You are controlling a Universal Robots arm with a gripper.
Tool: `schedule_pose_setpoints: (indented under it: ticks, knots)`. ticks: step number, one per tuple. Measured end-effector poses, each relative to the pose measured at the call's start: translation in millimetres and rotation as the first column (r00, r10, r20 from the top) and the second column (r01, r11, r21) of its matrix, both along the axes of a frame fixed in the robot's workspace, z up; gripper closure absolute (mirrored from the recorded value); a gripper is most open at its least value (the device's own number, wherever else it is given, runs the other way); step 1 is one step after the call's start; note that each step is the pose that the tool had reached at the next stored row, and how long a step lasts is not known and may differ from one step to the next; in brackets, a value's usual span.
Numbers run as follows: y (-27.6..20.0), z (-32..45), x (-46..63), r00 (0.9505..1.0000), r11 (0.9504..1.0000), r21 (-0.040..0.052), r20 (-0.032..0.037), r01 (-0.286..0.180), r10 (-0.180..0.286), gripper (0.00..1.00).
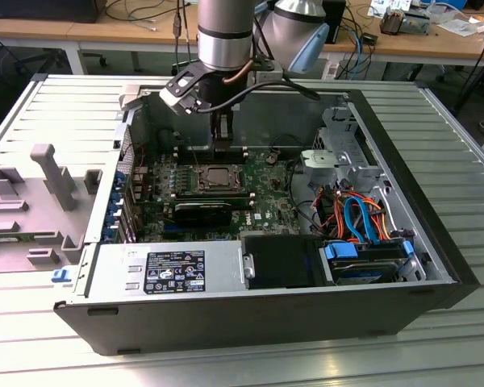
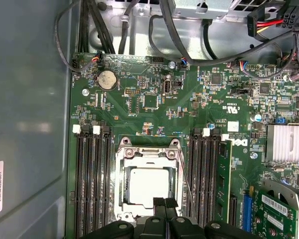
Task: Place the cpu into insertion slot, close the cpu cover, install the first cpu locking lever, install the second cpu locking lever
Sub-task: 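Install the first cpu locking lever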
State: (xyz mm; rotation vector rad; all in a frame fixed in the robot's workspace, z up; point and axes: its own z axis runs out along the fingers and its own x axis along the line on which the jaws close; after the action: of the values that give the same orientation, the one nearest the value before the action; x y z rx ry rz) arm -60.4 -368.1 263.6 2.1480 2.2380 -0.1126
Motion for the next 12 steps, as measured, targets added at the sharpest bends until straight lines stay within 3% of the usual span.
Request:
schedule_pose_setpoints:
  ticks: [12]
  knots:
    - [0.0,0.2,0.0,0.9995,0.9995,0.0,0.0,-0.032,0.032,0.89]
